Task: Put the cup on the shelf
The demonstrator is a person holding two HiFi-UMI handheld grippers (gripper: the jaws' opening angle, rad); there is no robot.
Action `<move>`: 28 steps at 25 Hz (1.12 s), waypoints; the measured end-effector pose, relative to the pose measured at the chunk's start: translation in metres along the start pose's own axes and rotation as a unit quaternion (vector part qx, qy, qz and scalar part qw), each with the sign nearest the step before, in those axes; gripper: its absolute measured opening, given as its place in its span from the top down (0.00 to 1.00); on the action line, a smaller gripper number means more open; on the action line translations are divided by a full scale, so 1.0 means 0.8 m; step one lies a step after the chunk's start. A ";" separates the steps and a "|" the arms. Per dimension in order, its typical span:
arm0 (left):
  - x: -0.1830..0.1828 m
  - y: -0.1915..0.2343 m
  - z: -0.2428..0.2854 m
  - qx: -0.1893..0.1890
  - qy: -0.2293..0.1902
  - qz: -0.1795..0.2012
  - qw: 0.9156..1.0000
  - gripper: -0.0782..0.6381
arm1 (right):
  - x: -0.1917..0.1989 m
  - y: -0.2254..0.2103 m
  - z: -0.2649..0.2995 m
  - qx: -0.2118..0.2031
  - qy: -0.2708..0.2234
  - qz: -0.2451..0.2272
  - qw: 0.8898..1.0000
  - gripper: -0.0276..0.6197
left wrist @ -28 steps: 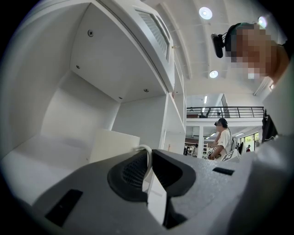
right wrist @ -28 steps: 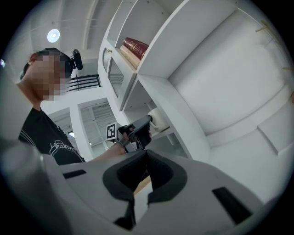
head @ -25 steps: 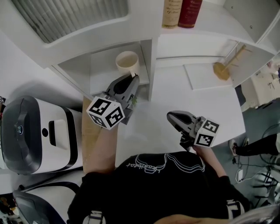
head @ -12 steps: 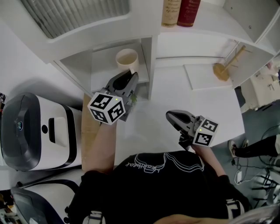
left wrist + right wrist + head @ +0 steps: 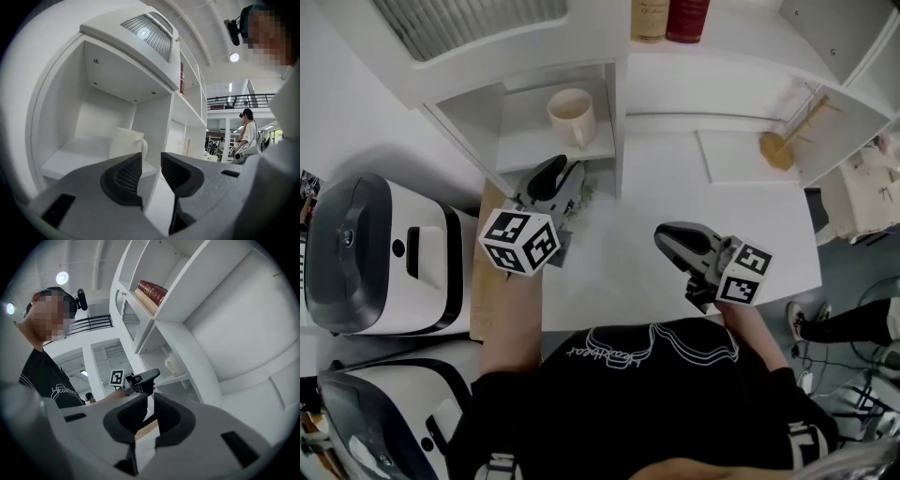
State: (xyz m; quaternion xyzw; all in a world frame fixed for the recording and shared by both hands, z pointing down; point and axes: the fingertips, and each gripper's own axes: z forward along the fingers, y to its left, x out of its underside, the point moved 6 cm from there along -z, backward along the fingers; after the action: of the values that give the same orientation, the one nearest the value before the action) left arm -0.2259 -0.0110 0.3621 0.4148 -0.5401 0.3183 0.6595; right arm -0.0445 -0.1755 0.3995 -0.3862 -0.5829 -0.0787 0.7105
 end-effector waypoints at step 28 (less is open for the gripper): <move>0.056 -0.288 -0.107 0.126 0.002 -0.053 0.991 0.88 | -0.012 0.075 -0.113 -0.078 -0.027 -0.057 0.995 0.95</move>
State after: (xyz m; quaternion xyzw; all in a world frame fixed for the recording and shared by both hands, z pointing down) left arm 0.0219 -0.0405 0.3532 0.5221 -0.4717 0.3490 0.6190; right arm 0.0560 -0.1951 0.3615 -0.4084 -0.6150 -0.1536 0.6569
